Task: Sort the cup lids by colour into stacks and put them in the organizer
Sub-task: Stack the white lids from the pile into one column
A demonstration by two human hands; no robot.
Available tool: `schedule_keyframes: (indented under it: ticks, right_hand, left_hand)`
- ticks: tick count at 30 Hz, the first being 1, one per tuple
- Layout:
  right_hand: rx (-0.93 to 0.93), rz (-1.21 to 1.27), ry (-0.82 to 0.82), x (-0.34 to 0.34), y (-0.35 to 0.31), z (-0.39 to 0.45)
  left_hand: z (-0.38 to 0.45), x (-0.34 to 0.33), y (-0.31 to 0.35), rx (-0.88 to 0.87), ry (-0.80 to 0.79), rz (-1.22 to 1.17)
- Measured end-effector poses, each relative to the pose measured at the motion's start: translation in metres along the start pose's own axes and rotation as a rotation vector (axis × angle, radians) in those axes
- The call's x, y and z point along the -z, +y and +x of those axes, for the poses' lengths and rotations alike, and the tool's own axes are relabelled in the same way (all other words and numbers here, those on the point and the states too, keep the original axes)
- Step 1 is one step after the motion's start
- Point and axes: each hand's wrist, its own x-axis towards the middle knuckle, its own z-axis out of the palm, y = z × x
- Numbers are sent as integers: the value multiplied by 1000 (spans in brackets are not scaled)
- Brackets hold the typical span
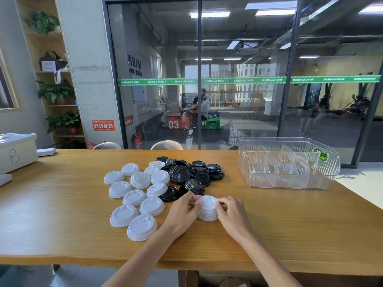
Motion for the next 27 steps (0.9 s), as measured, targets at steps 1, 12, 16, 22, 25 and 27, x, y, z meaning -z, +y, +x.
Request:
schedule_keyframes:
  ticks: [1,12,16,22,25,27]
  right_hand:
    - [1,10,-7,0,0,0]
    - [-54,111,-54,4,0,-1]
    - [-71,151,-46,8,-2,-3]
    - [-83,192,-68,12,-7,-6]
    - [-81,202,-77,15,-10,-9]
    - [-84,217,-64,17,-13,-12]
  left_hand:
    - [-1,0,-1,-5,5,-3]
    - [-2,1,0,3,23,-9]
    - [-4,4,2,16,51,-48]
    - [-8,38,-4,4,170,-5]
    - [-7,75,-14,46,223,112]
    - [-8,100,-26,73,234,254]
